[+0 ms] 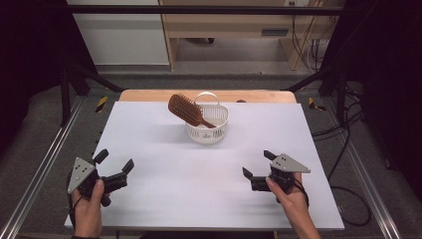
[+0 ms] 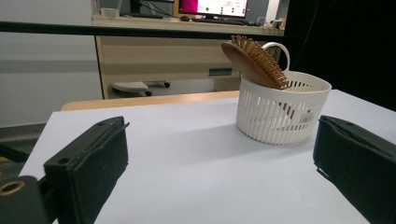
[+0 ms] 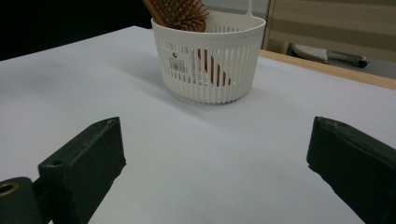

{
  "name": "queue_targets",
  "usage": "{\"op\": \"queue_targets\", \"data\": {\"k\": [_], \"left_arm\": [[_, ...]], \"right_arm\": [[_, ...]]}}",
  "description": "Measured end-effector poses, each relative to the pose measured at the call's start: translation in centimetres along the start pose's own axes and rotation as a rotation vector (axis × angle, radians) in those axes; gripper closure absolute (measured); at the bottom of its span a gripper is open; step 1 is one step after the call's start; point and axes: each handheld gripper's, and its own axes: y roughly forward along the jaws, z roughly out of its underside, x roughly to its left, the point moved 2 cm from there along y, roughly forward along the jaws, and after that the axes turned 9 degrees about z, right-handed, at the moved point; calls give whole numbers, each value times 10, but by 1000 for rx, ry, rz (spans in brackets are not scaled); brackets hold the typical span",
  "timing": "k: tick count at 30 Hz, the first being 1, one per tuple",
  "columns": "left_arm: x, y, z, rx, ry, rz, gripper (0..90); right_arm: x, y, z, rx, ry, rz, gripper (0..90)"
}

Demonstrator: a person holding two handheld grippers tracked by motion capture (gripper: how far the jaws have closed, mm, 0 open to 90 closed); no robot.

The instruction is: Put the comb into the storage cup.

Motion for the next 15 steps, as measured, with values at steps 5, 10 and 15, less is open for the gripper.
{"op": "queue_targets", "data": {"k": [5,10,15], "left_arm": [[1,-9,2,0,18,6,33],[3,-16,9,7,27,8,33],[4,-19,13,8,35,3,34]], "right_arm": [[-4,-5,-1,-34,-3,10,46],[-6,-9,-1,-64,-12,26,42],[-15,-16,1,-85,-5,44,41]]}}
